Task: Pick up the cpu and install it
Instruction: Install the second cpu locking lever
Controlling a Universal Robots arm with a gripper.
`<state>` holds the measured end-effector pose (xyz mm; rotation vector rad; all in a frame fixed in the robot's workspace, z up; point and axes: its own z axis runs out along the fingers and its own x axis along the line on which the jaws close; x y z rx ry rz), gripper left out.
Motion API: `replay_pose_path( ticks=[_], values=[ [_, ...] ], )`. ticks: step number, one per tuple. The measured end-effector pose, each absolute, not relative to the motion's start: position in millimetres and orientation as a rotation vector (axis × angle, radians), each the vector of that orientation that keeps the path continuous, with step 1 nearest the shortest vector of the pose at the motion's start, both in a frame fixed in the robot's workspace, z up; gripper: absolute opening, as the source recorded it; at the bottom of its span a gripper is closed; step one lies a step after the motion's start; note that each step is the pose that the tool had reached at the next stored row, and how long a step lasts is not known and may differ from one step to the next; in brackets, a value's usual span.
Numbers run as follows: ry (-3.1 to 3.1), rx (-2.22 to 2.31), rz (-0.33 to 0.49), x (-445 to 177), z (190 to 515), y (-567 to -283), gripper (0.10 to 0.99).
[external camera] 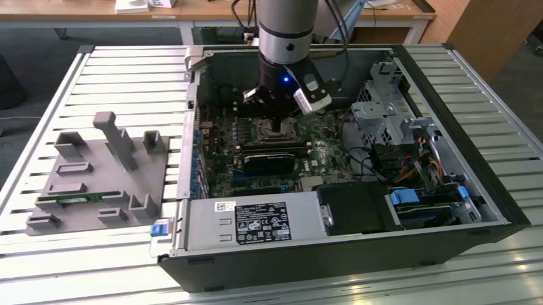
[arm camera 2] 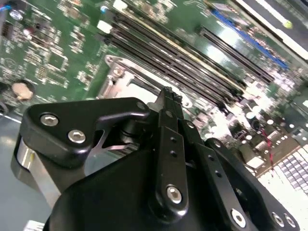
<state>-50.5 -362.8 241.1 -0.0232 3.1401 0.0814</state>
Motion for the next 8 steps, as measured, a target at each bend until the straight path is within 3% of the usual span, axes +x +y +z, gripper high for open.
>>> replay_pose_path(
  ticks=[8],
  values=[
    [3.145, -0.023, 0.082, -55.8, 231.1, -363.2, 0.106]
  ],
)
